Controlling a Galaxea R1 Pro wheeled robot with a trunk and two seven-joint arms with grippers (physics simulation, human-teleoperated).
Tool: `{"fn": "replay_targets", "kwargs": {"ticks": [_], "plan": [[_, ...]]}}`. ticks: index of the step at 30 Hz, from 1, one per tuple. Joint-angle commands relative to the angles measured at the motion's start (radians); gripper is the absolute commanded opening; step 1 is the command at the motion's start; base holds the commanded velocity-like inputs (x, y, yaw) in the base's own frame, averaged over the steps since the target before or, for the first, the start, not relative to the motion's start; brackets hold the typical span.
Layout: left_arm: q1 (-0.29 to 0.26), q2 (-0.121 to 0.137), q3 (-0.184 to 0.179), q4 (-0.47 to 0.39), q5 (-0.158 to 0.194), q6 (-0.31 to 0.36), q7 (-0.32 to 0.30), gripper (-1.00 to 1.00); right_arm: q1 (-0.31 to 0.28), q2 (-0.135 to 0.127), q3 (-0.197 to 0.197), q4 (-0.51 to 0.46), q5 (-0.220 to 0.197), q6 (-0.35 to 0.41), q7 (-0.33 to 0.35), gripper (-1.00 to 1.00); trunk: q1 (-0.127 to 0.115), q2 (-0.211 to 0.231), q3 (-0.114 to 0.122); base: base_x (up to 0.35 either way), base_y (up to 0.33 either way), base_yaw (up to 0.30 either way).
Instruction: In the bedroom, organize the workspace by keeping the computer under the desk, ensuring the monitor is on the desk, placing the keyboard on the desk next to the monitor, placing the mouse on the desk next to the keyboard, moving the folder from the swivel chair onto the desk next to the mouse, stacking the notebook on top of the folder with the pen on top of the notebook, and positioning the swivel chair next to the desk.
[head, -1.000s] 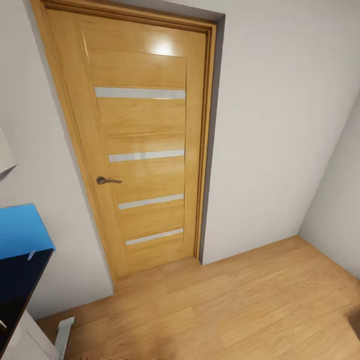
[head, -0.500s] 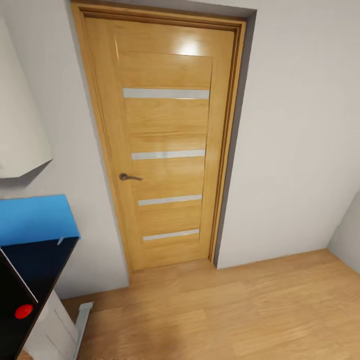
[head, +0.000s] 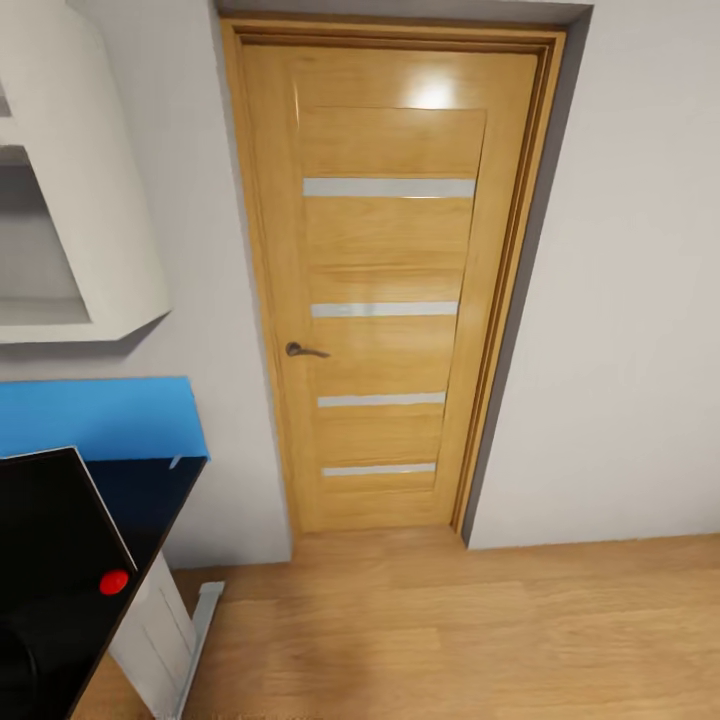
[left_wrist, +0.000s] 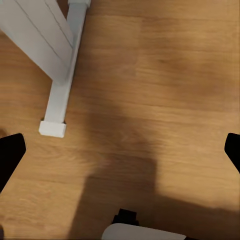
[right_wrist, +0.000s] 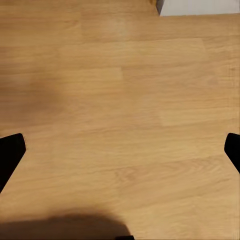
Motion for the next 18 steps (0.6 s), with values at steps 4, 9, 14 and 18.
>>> {"fn": "replay_targets", "kwargs": {"ticks": [4, 9, 14, 18], "plan": [[-0.001, -0.002, -0.006, 0.001, 0.008, -0.003, 0.001, 1.00, -0.001, 0.000, 0.000, 0.002, 0.007, -0.003, -0.007, 1.00, 0.001, -0.002, -0.002, 0.000, 0.000, 0.283], [-0.001, -0.003, -0.006, 0.001, 0.008, -0.002, 0.001, 1.00, -0.001, 0.000, 0.000, 0.003, 0.007, -0.003, -0.007, 1.00, 0.001, -0.002, -0.002, 0.000, 0.000, 0.283], [-0.001, -0.003, -0.006, 0.001, 0.008, -0.002, 0.001, 1.00, -0.001, 0.001, 0.000, 0.002, 0.007, -0.003, -0.007, 1.00, 0.001, -0.002, -0.002, 0.000, -0.071, 0.283], [-0.001, -0.003, -0.006, 0.001, 0.008, -0.003, 0.001, 1.00, -0.001, 0.000, 0.000, 0.002, 0.007, -0.003, -0.007, 1.00, 0.001, -0.002, -0.002, 0.000, -0.234, 0.283]]}}
